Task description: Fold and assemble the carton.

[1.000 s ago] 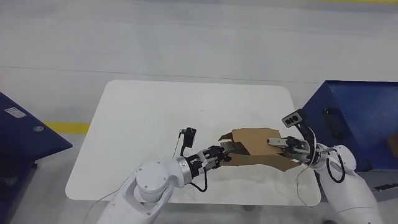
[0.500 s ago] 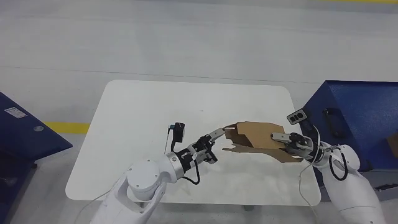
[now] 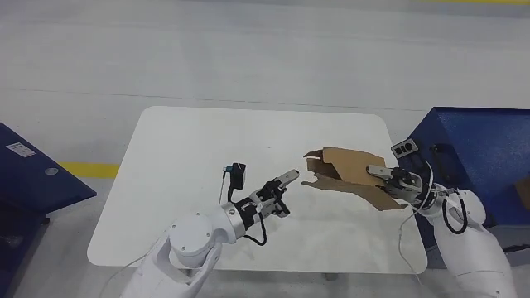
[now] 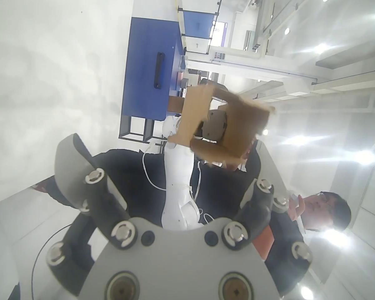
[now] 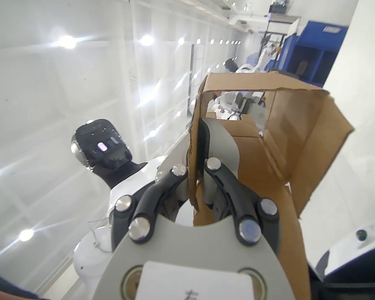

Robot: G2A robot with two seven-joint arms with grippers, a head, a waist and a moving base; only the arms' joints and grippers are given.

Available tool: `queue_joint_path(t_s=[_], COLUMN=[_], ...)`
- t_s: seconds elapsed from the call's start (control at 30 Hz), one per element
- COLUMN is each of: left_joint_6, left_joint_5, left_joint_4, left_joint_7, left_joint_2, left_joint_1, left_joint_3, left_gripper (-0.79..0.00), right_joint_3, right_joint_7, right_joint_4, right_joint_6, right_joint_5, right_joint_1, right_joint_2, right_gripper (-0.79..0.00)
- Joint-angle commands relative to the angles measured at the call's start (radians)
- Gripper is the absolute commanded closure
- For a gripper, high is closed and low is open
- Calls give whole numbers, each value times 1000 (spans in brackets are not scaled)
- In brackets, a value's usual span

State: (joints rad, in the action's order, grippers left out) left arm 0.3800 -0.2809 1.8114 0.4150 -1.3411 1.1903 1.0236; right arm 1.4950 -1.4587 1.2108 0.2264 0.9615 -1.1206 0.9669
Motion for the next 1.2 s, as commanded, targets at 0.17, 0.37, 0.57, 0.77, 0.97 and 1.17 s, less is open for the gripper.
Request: queue_joint_path(t_s=[0.17, 0.37, 0.57, 0.77, 0.97, 1.17], left_joint_6=[48, 41, 100, 200, 288, 299], left_joint_5=[92, 87, 231, 340, 463, 438], left_joint_4=[66, 67, 112, 130, 132, 175], left_joint_7=[-216, -214, -224, -217, -177, -226], left_joint_2=[-15, -15, -12, -20, -26, -34], left_joint_1=[10, 13, -15, -67, -127, -104], left_joint_3=[-53, -50, -81, -144, -199, -171], left_gripper=[-785, -785, -785, -785, -785, -785], right_joint_3=[-58, -62, -46, -58, -67, -63], right_joint_7=[-77, -67, -53, -77, -77, -77], right_joint_4=[-166, -148, -105, -94, -74, -82], right_joint_6=[-11, -22, -62, -23, 30, 27], right_joint_5=[9, 5, 7, -41, -71, -48], right_joint_1=[125, 118, 103, 109, 100, 97], right_joint_2=[14, 14, 11, 8, -3, -13], right_gripper=[0, 0, 0, 0, 0, 0])
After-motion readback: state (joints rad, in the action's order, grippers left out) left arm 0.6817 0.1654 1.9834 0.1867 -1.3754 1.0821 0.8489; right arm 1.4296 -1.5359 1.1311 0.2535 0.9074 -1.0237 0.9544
